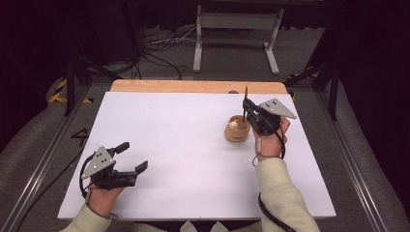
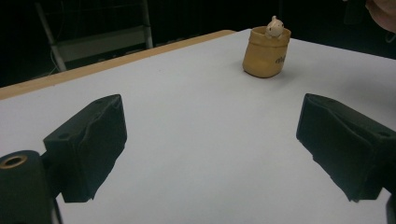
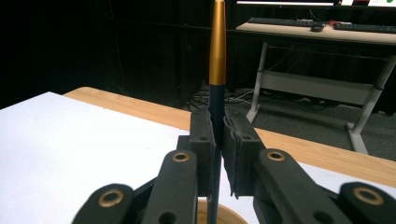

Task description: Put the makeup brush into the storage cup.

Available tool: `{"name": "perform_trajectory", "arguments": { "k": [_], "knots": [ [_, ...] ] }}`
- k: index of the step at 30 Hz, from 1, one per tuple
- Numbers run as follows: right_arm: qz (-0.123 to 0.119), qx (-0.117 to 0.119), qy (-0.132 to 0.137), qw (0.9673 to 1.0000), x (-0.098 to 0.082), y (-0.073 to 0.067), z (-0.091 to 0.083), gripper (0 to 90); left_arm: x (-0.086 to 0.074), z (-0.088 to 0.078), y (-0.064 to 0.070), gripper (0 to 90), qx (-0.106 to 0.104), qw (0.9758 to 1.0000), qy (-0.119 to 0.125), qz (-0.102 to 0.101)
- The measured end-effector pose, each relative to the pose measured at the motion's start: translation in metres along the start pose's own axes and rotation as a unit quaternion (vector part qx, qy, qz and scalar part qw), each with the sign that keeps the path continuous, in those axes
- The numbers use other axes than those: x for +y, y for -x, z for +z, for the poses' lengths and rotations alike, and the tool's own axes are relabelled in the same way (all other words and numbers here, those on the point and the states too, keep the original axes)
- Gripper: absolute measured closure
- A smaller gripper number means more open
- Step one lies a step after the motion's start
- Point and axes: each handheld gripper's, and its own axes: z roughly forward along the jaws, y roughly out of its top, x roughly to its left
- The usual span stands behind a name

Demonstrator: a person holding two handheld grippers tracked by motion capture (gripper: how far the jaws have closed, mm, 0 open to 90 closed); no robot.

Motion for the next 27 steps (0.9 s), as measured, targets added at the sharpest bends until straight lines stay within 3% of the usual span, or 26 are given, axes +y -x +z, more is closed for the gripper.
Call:
{"name": "perform_trajectory", "arguments": {
  "k": [27],
  "knots": [
    [0.005, -0.003, -0.017, 0.9998, -0.03, 0.0, 0.01, 82.0, 0.0, 0.0, 0.0, 9.3, -0.001, 1.0, -0.001, 0.0]
  ]
}}
